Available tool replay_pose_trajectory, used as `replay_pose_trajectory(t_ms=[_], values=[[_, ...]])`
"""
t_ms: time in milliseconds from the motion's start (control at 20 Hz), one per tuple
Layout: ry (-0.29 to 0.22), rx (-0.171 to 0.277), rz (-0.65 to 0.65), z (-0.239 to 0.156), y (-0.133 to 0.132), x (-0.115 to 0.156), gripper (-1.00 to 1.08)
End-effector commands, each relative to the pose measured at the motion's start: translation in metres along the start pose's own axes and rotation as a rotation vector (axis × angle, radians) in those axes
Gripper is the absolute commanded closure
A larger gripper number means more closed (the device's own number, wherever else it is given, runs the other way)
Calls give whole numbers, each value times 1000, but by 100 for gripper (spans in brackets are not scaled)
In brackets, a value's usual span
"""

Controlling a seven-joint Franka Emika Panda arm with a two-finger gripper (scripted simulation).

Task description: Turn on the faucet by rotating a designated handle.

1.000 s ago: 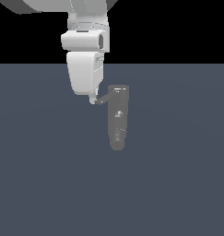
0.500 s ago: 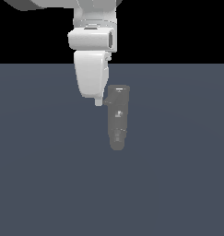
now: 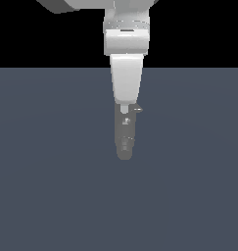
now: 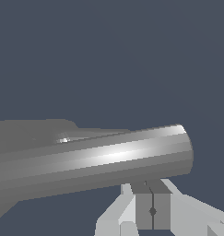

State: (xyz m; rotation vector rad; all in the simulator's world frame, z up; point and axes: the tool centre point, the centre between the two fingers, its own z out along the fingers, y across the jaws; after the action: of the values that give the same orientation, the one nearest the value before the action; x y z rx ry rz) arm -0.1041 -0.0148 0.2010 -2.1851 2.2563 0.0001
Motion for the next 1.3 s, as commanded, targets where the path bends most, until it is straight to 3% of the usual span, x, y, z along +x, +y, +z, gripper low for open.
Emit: replay_pose_trajectory(t_ms=[0,300,350,400,1250], values=[[0,0,23,0,0,26,108],[1,0,25,0,0,61,108],[1,0,25,0,0,61,108],[0,0,-4,0,-2,43,108],[1,0,13,0,-48,98,108]])
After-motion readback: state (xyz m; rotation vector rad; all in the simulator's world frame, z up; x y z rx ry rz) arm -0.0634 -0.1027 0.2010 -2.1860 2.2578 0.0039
